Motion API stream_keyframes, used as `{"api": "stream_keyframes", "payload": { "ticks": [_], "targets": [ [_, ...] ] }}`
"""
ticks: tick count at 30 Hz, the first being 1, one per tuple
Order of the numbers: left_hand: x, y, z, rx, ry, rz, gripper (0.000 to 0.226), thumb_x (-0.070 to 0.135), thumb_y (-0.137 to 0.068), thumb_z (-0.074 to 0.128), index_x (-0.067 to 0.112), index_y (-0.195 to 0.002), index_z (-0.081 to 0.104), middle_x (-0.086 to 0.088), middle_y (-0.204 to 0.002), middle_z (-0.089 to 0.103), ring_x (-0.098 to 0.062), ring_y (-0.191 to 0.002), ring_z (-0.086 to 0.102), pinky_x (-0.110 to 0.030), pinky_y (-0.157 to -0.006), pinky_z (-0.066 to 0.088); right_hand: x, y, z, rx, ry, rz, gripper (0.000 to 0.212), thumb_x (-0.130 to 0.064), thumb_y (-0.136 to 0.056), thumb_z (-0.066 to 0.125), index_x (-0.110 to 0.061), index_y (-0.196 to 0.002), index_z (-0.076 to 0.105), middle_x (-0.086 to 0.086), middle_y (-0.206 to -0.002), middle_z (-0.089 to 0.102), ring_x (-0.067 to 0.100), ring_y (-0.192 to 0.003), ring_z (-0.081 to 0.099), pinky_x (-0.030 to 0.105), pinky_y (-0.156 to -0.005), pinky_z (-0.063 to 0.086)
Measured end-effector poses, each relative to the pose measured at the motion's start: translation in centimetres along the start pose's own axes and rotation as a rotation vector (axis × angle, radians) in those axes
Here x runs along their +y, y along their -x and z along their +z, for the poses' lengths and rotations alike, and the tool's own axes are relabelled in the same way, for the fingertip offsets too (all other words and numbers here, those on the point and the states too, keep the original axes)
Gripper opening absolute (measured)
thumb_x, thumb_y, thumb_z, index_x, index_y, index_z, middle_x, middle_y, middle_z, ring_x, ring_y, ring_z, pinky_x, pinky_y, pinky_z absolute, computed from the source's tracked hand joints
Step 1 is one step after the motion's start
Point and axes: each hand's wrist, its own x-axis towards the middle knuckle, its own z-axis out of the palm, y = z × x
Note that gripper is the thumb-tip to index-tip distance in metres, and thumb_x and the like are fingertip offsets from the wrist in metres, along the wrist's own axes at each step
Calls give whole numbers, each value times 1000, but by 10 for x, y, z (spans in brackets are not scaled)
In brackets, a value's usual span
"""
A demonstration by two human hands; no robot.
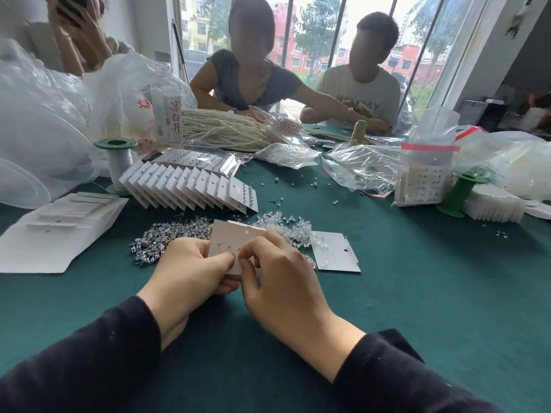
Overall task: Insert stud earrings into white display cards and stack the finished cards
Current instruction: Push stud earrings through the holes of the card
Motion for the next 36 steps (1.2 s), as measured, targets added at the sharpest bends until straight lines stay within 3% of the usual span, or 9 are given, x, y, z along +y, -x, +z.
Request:
{"api": "stream_keyframes", "payload": {
  "ticks": [12,22,28,36],
  "targets": [
    [-1,1,-1,11,14,-7,35,-6,-82,49,8,-53,63,-4,-46,61,-8,-39,56,-12,-37,42,-3,0,2,5,95,-45,6,-12,-77,54,-11,-79,60,5,-83,60,30,-69,58,31,-53,43],
    [-1,2,-1,22,-4,-1,30,-4,-81,50,7,-56,62,-3,-46,58,-9,-39,53,-13,-37,41,-3,-1,1,-18,49,-98,5,-4,-76,55,-4,-78,59,11,-83,58,32,-74,56,34,-60,46],
    [5,1,0,47,38,-46,23,2,-85,52,7,-64,62,-3,-44,62,-8,-34,54,-14,-36,44,1,-2,-2,90,-70,-65,6,-5,-80,55,-5,-80,61,8,-82,60,26,-66,55,30,-61,41],
    [4,5,-5,31,7,-30,29,2,-85,51,8,-58,61,-3,-44,61,-7,-34,52,-13,-36,42,-2,-2,0,23,-54,-95,7,-6,-77,53,-6,-76,59,3,-77,56,21,-66,53,31,-61,42]
  ]
}}
